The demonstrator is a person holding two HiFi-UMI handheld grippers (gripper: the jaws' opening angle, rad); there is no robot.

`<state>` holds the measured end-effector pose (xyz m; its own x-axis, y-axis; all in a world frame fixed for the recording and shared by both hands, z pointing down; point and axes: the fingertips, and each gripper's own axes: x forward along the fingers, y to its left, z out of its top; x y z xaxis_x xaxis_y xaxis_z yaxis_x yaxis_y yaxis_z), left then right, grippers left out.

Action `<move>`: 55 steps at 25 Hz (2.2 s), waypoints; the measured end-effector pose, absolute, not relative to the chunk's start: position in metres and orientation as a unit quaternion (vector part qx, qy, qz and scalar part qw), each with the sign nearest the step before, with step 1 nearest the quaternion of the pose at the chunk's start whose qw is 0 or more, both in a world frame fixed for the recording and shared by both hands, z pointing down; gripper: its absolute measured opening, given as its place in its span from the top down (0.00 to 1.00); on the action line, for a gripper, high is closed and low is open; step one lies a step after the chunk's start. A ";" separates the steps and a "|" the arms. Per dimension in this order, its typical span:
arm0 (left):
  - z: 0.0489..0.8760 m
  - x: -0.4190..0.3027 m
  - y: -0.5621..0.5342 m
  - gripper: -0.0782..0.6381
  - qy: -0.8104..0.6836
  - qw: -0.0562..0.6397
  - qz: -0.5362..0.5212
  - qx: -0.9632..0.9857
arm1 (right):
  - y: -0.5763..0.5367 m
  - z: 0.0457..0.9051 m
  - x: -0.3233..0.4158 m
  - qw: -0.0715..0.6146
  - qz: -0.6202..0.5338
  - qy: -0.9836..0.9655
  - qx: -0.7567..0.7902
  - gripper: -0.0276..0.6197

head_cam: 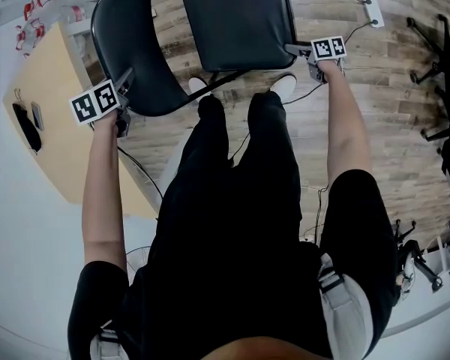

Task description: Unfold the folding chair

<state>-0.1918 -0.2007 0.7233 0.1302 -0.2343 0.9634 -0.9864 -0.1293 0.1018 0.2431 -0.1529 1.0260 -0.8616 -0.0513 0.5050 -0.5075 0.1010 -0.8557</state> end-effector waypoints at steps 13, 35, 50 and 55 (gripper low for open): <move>0.751 -0.172 -0.206 0.63 -0.495 0.443 0.444 0.601 | -0.159 1.071 0.279 0.174 0.651 -0.718 0.177 0.59; 0.766 -0.120 -0.212 0.63 -0.488 0.427 0.453 0.612 | -0.166 1.114 0.322 0.209 0.634 -0.723 0.181 0.58; 0.727 -0.108 -0.202 0.42 -0.534 0.403 0.433 0.604 | -0.210 0.999 0.373 0.292 0.519 -0.756 0.273 0.53; 0.690 -0.098 -0.201 0.43 -0.550 0.380 0.403 0.625 | -0.249 0.876 0.357 0.232 0.440 -0.812 0.304 0.53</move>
<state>-0.0981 -0.2013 0.6904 0.0692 -0.3817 0.9217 -0.9939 -0.1062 0.0307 0.3571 -0.2487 0.8756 -0.7067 -0.2900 0.6453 -0.6990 0.4272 -0.5735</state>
